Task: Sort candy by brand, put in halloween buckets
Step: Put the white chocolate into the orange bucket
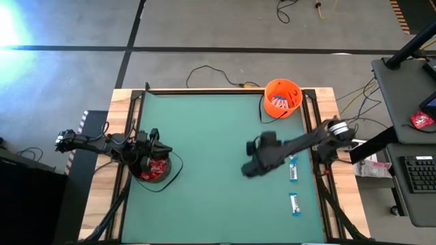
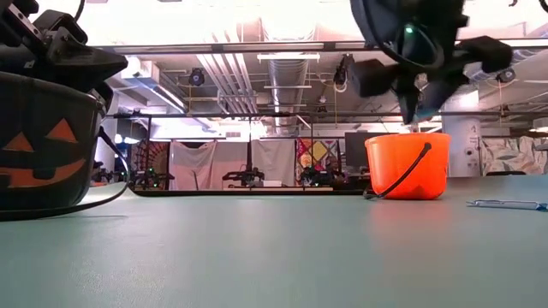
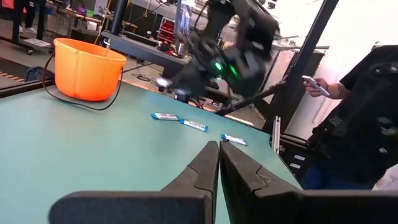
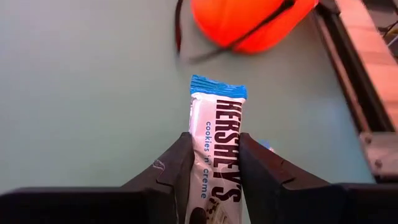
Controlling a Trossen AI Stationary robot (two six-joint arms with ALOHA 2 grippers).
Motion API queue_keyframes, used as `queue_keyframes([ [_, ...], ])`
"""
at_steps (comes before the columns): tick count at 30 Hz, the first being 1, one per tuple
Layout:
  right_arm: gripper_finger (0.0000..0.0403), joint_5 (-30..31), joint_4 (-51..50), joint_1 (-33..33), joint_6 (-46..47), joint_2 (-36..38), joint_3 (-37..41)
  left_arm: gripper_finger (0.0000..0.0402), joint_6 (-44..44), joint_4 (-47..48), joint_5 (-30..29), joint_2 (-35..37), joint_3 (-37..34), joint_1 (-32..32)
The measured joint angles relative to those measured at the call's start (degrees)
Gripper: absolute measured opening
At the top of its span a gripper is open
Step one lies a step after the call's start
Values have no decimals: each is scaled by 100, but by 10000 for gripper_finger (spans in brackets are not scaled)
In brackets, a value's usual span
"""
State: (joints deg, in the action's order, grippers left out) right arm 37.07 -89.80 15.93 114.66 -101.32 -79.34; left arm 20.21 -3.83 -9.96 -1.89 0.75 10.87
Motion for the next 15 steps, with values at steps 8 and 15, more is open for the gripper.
queue_keyframes([
  [8, 106, 692, 137, -1939, -945, 1392, 87, 0, 0, 1, 0, -2, -1, 0],
  [15, 106, 395, 2132, -4488, -3996, 1829, 71, 0, 0, 1, 0, 0, -1, 2],
])
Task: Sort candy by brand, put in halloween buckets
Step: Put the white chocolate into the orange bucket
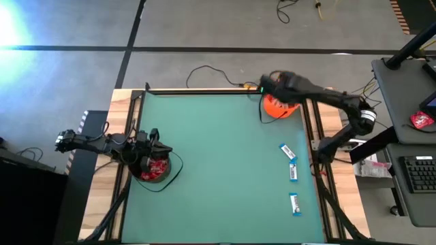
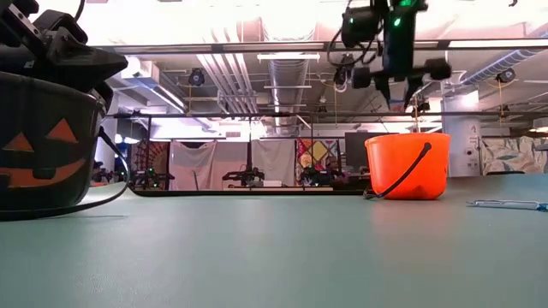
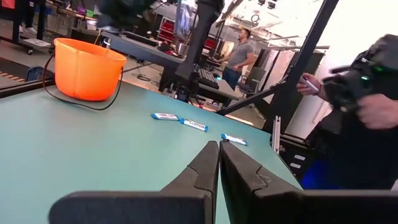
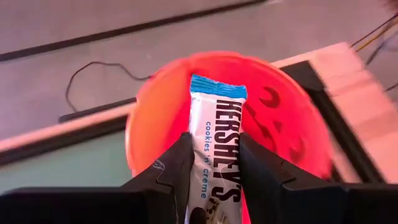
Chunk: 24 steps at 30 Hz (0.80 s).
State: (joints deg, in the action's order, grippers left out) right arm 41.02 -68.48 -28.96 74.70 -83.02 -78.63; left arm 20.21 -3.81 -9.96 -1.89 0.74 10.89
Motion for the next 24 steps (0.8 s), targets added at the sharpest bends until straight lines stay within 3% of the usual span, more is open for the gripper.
queue_keyframes([
  [3, 107, -552, 616, -743, -654, -90, 0, 0, 0, -1, 0, -1, 1, 0],
  [9, 107, -1551, 781, -1641, -1248, -637, 0, 0, 0, 0, 0, 0, 0, 0],
  [24, 115, -2342, 975, -2058, -1677, -1511, 0, 0, 0, 0, 0, -2, 2, 0],
])
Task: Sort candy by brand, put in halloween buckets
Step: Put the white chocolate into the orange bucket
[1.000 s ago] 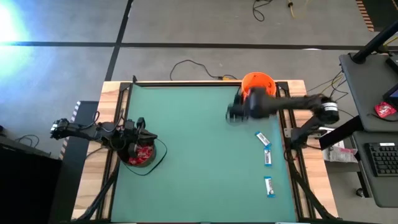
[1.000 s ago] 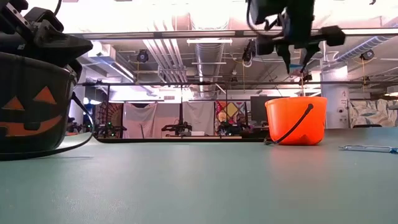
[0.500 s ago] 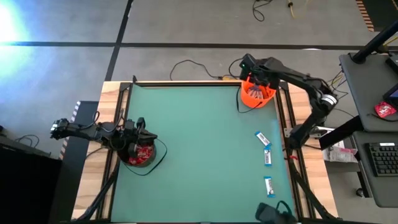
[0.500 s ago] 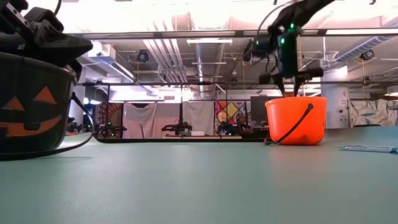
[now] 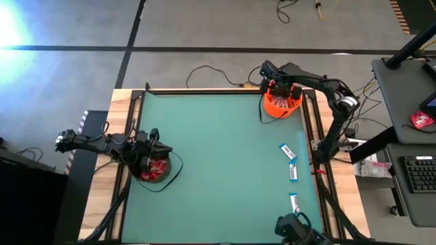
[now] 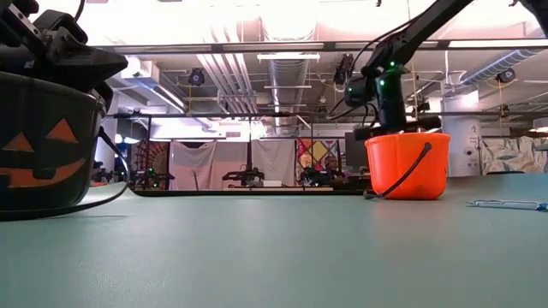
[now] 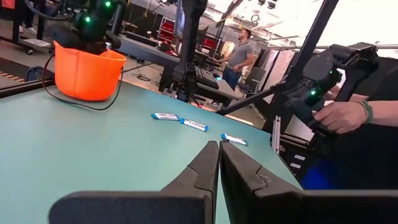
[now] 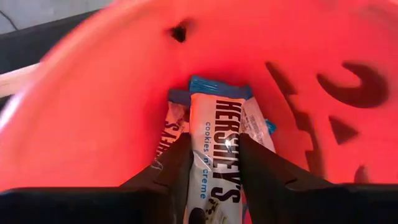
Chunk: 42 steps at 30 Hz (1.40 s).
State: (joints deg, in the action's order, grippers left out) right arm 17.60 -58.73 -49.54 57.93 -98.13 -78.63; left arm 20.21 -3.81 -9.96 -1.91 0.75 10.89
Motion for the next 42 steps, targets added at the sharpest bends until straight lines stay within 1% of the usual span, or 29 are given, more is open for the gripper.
queue_keyframes([
  [5, 152, 49, 75, 0, 281, 194, 0, 0, 0, -2, 0, 0, -2, 0],
  [12, 205, 345, 78, 0, 491, 433, 0, 0, 0, -1, 0, 1, 0, 0],
  [15, 222, 660, -202, 113, 870, 624, 0, 0, 0, -2, 0, 2, -2, -1],
  [17, 230, 986, -721, 344, 1146, 899, 0, 0, 0, 0, 0, 1, -1, -1],
  [19, 231, 1438, -1574, 734, 1678, 1247, 0, 0, 0, -1, 0, 2, -2, -1],
  [20, 230, 1747, -2045, 992, 2079, 1423, 2, 0, 0, -2, 0, 1, -2, -1],
  [22, 224, 2253, -2653, 1570, 2843, 1800, 37, 0, 0, -2, 0, 0, -2, 0],
  [23, 221, 2431, -2868, 1876, 3188, 1985, 74, 0, 0, 0, 0, 0, 0, 0],
  [25, 214, 2540, -3118, 2470, 3810, 2303, 207, 0, 0, -2, 0, 2, -2, -2],
  [27, 208, 2298, -3126, 2989, 4350, 2556, 421, 0, 0, -1, 0, 1, -1, -1],
  [30, 200, 1553, -3122, 3716, 5125, 2728, 799, 0, 0, -1, 0, 1, -1, -1],
  [33, 191, 1026, -3094, 4452, 5769, 2664, 1293, 0, 0, -2, 0, 2, 0, -2],
  [35, 183, 633, -3056, 4823, 6068, 2543, 1654, 0, 0, -2, 0, 2, 0, -2],
  [37, 171, 247, -3029, 5109, 6236, 2425, 2037, 0, 0, -1, 0, 1, -1, -1],
  [38, 162, 156, -2970, 5212, 6251, 2377, 2235, 0, 0, -1, 0, 0, 0, -2],
  [40, 141, 129, -2587, 5335, 6166, 2324, 2631, 0, 0, -1, 0, 2, -1, 0],
  [42, 116, 147, -2011, 5353, 5849, 2335, 2995, 0, 0, 0, 0, 0, -1, -2],
])
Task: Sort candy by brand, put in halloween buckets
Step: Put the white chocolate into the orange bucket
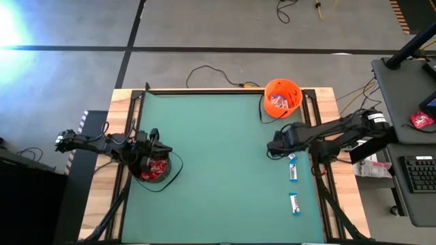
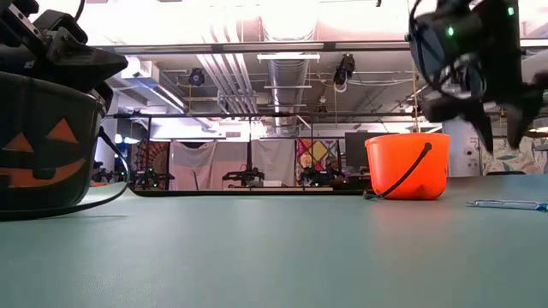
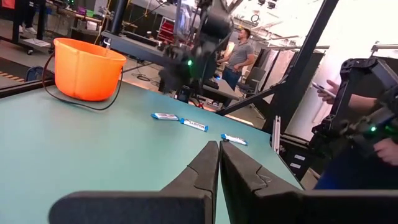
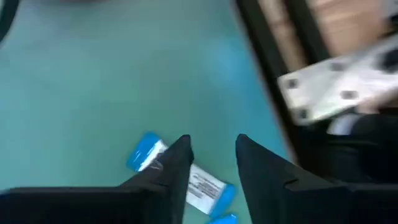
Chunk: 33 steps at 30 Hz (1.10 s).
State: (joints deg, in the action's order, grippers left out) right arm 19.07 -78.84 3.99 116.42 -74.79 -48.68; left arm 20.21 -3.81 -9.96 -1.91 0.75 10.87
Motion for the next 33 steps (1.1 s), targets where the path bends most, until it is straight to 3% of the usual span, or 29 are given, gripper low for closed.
queue_keyframes([
  [4, 60, 12, 1114, 1, -488, 1, 489, 0, 0, -1, 0, 2, -1, 0],
  [8, 16, -2, 1374, 2, -649, -151, 568, 0, 0, -2, 0, 2, 0, 0],
  [14, 13, -10, 1565, 1, -691, -563, 574, 0, 0, -2, 0, 0, -2, 0],
  [20, 13, -697, 1663, 61, -717, -1112, 531, 0, 0, -1, 0, 0, 0, 1],
  [25, 13, -714, 1985, 305, -422, -1312, 340, 0, 0, 0, 1, 1, 0, 1],
  [33, 13, -679, 2198, 466, -547, -1787, -741, 0, -1, 0, 0, 0, -2, 2],
])
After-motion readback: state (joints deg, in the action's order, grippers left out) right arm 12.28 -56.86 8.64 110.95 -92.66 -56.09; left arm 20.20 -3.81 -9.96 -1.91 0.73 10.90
